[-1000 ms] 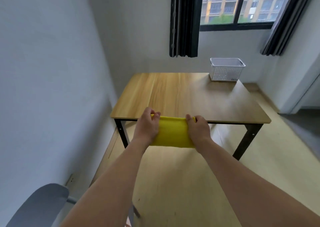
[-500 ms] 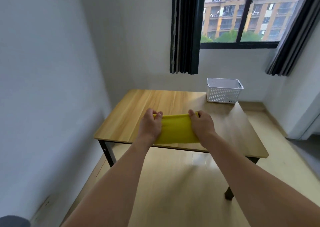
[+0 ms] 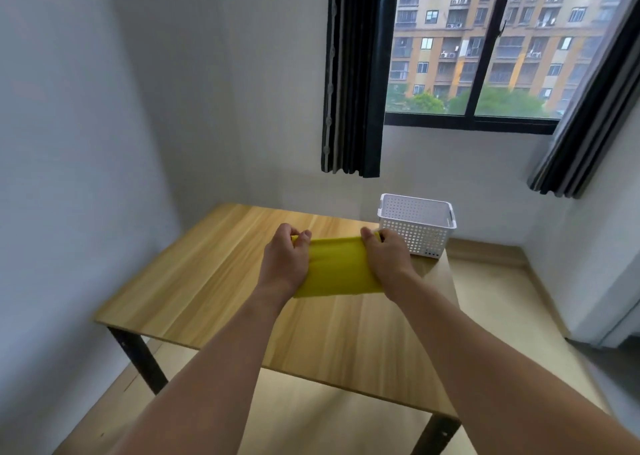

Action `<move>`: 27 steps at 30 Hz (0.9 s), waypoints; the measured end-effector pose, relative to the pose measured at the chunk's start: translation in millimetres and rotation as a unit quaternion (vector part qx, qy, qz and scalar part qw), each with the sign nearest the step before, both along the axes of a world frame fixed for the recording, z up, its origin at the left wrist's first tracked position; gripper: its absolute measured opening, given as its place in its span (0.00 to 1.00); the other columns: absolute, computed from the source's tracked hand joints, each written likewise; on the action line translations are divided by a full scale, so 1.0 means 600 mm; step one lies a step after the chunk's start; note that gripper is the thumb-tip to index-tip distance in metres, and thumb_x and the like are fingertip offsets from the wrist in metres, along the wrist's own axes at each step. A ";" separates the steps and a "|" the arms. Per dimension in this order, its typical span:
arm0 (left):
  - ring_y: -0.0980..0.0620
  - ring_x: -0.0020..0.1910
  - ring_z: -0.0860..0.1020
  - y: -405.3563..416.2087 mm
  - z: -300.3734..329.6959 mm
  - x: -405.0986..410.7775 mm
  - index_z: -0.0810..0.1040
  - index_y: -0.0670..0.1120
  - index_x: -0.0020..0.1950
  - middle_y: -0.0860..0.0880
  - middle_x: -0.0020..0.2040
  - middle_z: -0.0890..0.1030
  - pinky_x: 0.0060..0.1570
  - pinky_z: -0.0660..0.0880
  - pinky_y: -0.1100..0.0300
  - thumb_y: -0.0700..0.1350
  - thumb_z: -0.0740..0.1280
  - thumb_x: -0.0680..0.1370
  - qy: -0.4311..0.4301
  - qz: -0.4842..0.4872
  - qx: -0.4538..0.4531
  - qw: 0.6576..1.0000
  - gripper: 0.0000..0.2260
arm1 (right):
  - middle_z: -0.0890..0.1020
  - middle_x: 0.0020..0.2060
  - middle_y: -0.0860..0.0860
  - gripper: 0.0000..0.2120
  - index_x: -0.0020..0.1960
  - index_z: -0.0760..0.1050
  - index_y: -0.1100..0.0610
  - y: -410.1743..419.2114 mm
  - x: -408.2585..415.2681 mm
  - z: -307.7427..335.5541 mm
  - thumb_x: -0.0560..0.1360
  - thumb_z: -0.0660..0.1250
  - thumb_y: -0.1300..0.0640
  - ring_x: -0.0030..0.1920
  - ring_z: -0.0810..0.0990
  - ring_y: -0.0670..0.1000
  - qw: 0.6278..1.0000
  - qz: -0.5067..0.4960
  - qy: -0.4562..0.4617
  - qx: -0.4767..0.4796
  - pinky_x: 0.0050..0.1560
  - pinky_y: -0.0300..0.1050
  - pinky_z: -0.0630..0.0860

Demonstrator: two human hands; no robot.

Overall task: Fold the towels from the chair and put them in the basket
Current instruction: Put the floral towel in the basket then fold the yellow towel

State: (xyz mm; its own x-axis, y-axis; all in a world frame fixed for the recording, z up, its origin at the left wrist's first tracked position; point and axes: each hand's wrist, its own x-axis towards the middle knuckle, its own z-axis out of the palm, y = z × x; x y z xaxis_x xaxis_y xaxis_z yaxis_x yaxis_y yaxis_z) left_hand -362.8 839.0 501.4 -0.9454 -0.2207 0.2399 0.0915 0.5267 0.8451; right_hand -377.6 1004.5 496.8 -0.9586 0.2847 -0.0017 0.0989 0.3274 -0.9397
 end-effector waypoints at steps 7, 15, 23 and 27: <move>0.47 0.45 0.74 0.148 -0.033 -0.131 0.72 0.42 0.52 0.48 0.46 0.76 0.43 0.66 0.57 0.51 0.60 0.81 -0.025 -0.010 -0.010 1.000 0.12 | 0.77 0.53 0.57 0.19 0.59 0.75 0.62 0.149 -0.125 -0.031 0.80 0.60 0.47 0.51 0.74 0.55 1.000 -0.016 0.008 0.012 0.50 0.46 0.67; 0.49 0.46 0.73 0.353 -0.047 -0.283 0.71 0.46 0.50 0.49 0.47 0.76 0.42 0.66 0.58 0.53 0.63 0.80 -0.033 0.032 0.018 0.999 0.11 | 0.76 0.44 0.55 0.14 0.46 0.72 0.58 0.356 -0.330 -0.053 0.80 0.60 0.47 0.46 0.74 0.55 0.996 0.062 0.009 0.060 0.45 0.46 0.66; 0.48 0.41 0.81 0.416 -0.045 -0.371 0.75 0.44 0.56 0.43 0.48 0.80 0.33 0.77 0.58 0.50 0.66 0.79 -0.261 -0.043 0.036 0.964 0.12 | 0.77 0.42 0.52 0.16 0.44 0.74 0.54 0.451 -0.481 -0.039 0.78 0.60 0.42 0.49 0.77 0.56 0.956 0.240 -0.101 0.136 0.53 0.51 0.73; 0.46 0.45 0.81 0.469 -0.071 -0.483 0.78 0.43 0.52 0.43 0.46 0.81 0.46 0.81 0.50 0.49 0.67 0.78 -0.217 -0.028 0.029 0.975 0.10 | 0.77 0.49 0.54 0.14 0.53 0.73 0.54 0.502 -0.584 -0.029 0.79 0.60 0.43 0.50 0.77 0.54 0.946 0.269 -0.164 0.072 0.54 0.49 0.73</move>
State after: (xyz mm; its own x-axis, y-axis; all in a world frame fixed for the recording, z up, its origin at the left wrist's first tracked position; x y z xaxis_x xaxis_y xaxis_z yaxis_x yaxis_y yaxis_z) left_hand -652.7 1120.5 458.5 -0.9663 -0.1667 -0.1962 -0.2533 0.4806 0.8396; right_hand -728.2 1305.8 479.4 -0.9199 -0.2237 -0.3221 0.1599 0.5359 -0.8290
